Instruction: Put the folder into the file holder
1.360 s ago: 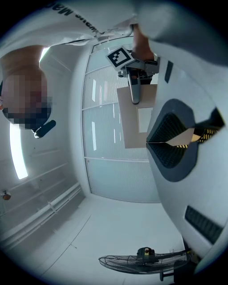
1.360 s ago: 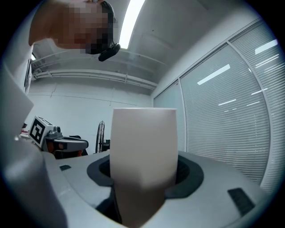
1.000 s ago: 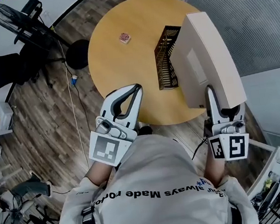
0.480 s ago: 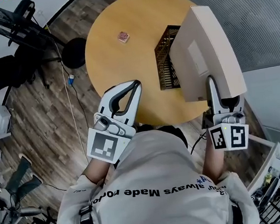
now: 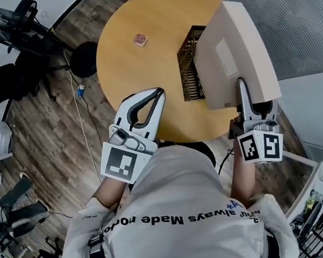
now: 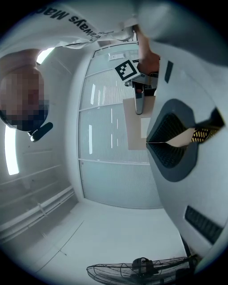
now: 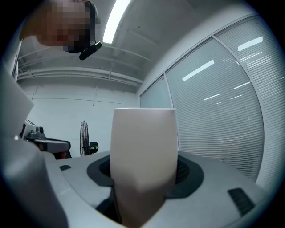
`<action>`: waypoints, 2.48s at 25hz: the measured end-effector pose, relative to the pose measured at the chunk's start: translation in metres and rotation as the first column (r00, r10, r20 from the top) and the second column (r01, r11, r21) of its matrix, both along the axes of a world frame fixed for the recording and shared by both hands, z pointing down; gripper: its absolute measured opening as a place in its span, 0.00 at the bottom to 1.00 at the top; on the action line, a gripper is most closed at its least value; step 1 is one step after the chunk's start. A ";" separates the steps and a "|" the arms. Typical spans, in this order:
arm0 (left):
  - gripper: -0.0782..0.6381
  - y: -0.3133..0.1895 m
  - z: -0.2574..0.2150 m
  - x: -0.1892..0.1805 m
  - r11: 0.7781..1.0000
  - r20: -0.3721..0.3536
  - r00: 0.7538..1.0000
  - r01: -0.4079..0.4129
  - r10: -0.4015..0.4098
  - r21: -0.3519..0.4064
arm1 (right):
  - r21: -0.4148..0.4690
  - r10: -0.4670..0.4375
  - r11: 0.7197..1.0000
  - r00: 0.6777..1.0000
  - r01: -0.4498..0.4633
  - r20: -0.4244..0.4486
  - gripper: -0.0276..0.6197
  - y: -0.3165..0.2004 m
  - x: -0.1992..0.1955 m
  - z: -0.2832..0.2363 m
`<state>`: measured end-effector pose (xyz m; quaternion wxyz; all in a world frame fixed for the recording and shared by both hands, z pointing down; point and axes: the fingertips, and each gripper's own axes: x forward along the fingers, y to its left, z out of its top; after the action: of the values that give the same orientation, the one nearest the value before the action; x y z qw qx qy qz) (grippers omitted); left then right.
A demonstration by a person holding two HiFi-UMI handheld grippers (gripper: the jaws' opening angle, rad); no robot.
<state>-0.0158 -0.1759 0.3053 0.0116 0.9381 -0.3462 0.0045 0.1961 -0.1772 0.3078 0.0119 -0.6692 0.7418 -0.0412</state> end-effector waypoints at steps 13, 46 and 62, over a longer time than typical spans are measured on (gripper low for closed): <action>0.14 0.006 0.005 -0.007 1.000 0.006 1.000 0.001 -0.001 -0.012 | 0.046 0.066 0.997 0.997 -0.067 0.037 0.49 -0.010 0.003 0.022; 0.14 0.002 0.008 -0.022 0.998 -0.004 0.999 0.052 -0.053 -0.029 | 0.081 0.097 0.991 0.993 -0.103 0.066 0.49 -0.044 -0.005 0.071; 0.14 0.006 0.010 -0.033 0.997 -0.003 0.997 0.073 -0.073 -0.026 | 0.071 0.124 0.989 0.990 -0.129 0.072 0.49 -0.044 -0.007 0.092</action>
<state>-0.0483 -0.1699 0.3154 0.0246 0.9246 -0.3802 0.0066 0.1888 -0.2215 0.4002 0.0646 -0.7123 0.6981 -0.0348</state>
